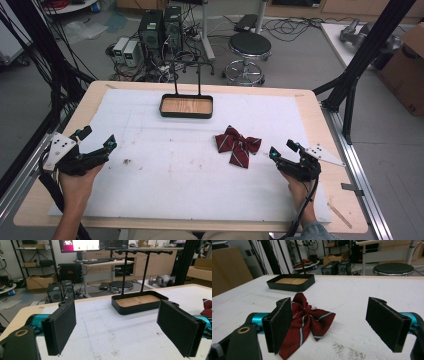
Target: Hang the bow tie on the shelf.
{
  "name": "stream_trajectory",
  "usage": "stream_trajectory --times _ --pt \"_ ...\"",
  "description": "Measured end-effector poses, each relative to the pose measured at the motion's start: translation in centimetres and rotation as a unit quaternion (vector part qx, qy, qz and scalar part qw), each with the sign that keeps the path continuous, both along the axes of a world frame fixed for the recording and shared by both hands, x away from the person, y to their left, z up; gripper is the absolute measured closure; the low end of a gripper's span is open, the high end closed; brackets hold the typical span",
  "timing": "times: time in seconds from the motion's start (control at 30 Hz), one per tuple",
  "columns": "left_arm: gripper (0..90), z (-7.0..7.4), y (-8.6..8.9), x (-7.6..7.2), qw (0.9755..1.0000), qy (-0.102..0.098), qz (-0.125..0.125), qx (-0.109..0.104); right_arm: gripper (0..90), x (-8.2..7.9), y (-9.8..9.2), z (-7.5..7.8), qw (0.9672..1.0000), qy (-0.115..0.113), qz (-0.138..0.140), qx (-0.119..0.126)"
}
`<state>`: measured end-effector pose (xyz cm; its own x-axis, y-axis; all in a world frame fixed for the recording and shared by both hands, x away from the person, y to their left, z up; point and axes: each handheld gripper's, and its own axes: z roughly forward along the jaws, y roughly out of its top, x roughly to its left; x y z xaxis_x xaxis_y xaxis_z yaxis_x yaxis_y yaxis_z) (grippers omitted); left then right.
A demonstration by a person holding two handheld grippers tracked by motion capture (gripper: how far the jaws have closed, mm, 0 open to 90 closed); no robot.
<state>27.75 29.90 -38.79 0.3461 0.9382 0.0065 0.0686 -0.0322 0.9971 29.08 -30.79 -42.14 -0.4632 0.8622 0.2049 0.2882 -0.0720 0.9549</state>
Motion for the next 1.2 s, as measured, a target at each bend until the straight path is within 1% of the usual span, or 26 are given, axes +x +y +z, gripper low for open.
stream_trajectory --times 0.3,0.43,0.47,0.73,0.9,1.2 --pt "16.0 0.00 0.03 0.01 1.0000 0.000 0.000 0.000 20.5 0.10 0.01 -0.09 1.0000 -0.002 0.001 -0.002" --pt "16.0 0.01 0.02 0.01 1.0000 0.000 0.000 0.000 20.6 0.08 0.03 -0.10 1.0000 0.002 0.002 0.000" --pt "16.0 0.00 0.01 0.02 1.0000 0.001 0.000 0.000 20.5 0.13 0.01 -0.11 1.0000 -0.001 0.002 -0.001" --pt "16.0 -0.01 0.04 0.02 1.0000 0.001 0.000 0.000 20.6 0.12 0.03 -0.14 1.0000 0.001 0.002 0.000" --pt "16.0 -0.03 0.00 0.04 1.0000 0.001 0.000 0.000 20.6 0.17 0.01 -0.18 1.0000 -0.003 0.004 -0.004" --pt "16.0 0.02 0.05 0.00 1.0000 0.001 0.000 0.001 20.6 0.20 0.04 -0.21 1.0000 -0.003 0.005 -0.003"
